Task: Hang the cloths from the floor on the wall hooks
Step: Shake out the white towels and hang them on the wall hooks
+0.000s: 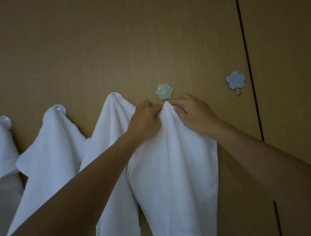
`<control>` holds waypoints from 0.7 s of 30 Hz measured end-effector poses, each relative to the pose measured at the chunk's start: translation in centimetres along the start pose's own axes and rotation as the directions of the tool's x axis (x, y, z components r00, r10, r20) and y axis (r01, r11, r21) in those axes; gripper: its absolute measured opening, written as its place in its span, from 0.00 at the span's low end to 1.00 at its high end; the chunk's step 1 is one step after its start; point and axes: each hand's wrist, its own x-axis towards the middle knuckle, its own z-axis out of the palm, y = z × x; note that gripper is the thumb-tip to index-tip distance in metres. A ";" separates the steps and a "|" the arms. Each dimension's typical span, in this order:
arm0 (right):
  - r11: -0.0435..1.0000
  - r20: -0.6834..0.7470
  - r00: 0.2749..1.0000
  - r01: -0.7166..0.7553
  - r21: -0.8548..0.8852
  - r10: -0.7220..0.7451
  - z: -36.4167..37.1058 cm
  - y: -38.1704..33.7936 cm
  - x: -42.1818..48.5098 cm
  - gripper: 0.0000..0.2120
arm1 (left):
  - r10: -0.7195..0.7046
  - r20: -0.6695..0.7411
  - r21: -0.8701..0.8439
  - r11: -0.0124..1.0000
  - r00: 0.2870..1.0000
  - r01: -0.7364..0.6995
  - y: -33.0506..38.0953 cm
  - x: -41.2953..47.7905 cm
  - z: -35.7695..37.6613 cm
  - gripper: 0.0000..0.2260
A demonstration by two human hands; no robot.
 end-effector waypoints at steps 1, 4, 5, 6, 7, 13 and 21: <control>1.000 0.003 1.000 -0.009 0.021 0.009 -0.1 -0.1 -0.1 0.17 | -0.026 -0.009 -0.012 1.000 1.000 0.026 0.4 0.0 -0.1 0.15; 1.000 -0.061 0.998 -0.001 0.018 0.002 -0.3 -0.5 -0.3 0.15 | -0.051 -0.059 0.084 0.995 0.997 0.055 1.5 -0.2 -0.3 0.13; 0.998 -0.086 0.996 0.015 -0.053 -0.019 -0.3 -0.6 -0.4 0.14 | -0.022 -0.081 0.169 0.985 0.996 0.035 1.7 -0.3 -0.4 0.14; 0.989 -0.106 0.993 0.027 -0.143 -0.043 -0.2 -0.7 -0.4 0.13 | 0.013 -0.095 0.251 0.968 0.995 0.011 1.7 -0.4 -0.3 0.14; 0.974 -0.121 0.990 0.041 -0.223 -0.070 -0.3 -0.8 -0.4 0.13 | 0.038 -0.101 0.313 0.950 0.994 -0.004 1.9 -0.5 -0.3 0.13; 0.977 -0.061 0.997 0.033 -0.211 -0.046 -0.3 -1.3 0.1 0.09 | -0.045 -0.068 0.323 0.944 0.997 0.065 3.1 0.0 -0.6 0.10; 0.986 0.023 0.996 -0.092 0.136 0.090 0.5 -1.5 -1.6 0.09 | -0.190 -0.001 -0.069 0.980 0.982 0.189 3.7 -0.8 -0.7 0.06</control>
